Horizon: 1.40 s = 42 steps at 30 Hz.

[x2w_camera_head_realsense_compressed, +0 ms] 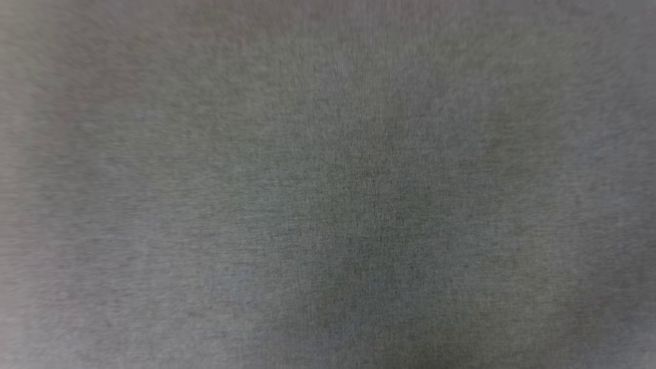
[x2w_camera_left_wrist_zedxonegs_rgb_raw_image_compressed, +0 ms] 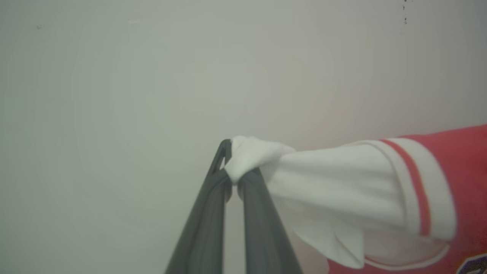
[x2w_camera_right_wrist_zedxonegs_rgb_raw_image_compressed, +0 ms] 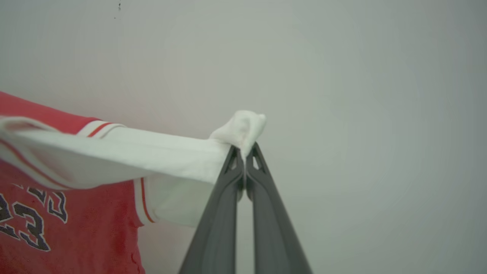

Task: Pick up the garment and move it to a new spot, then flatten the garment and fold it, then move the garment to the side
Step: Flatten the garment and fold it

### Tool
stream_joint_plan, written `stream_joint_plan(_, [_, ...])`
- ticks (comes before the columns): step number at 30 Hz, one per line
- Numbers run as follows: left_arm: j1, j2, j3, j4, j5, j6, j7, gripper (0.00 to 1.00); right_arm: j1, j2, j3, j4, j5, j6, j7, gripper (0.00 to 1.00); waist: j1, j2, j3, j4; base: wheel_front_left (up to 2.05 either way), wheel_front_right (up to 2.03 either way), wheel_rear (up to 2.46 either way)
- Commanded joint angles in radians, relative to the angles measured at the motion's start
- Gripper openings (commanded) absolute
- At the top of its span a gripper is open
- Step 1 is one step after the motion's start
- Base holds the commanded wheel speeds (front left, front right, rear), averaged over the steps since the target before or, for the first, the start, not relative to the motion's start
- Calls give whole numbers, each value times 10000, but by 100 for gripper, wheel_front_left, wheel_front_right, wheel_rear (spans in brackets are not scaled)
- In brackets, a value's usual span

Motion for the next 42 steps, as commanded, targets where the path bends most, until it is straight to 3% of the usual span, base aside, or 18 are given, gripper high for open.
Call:
stream_joint_plan(1, [-61, 88, 127, 50, -82, 31, -214, 0, -294, 120, 207, 192, 127, -14, -310, 0, -3, 0, 1183, -272, 0, 0, 0])
stream_joint_plan(8, [481, -9, 212, 388, -323, -48, -717, 0, -545, 321, 1024, 1152, 536, -14, -977, 0, -3, 0, 2079, -351, 0, 0, 0])
stream_joint_plan(14, [1187, -211, 225, 847, -612, -190, -1243, 0, 7, 519, 1530, 1936, 863, -14, -1380, 0, -3, 0, 2119, -266, 0, 0, 0])
stream_joint_plan(22, [2860, -491, 210, 1240, -1039, -634, -2130, 0, 1786, 483, 1868, 2100, 1340, -12, -2043, 0, -3, 0, 965, -33, 0, 0, 0])
stream_joint_plan(25, [4578, -563, 454, 997, -1520, -656, -2490, 0, 3653, 426, 1745, 1473, 1456, -12, -2154, 0, -3, 0, -241, 56, 0, 0, 0])
stream_joint_plan(34, [9465, -744, 643, -825, -2314, 248, -2159, 0, 8660, 295, 795, -1001, 1319, -14, -1072, 0, -3, 0, -2722, 210, 0, 0, 0])
stream_joint_plan(42, [13102, -667, 805, -2717, -2671, 1190, -1889, 0, 12580, 797, -740, -3041, 1046, -14, 157, 0, -3, 0, -4078, 315, 0, 0, 0])
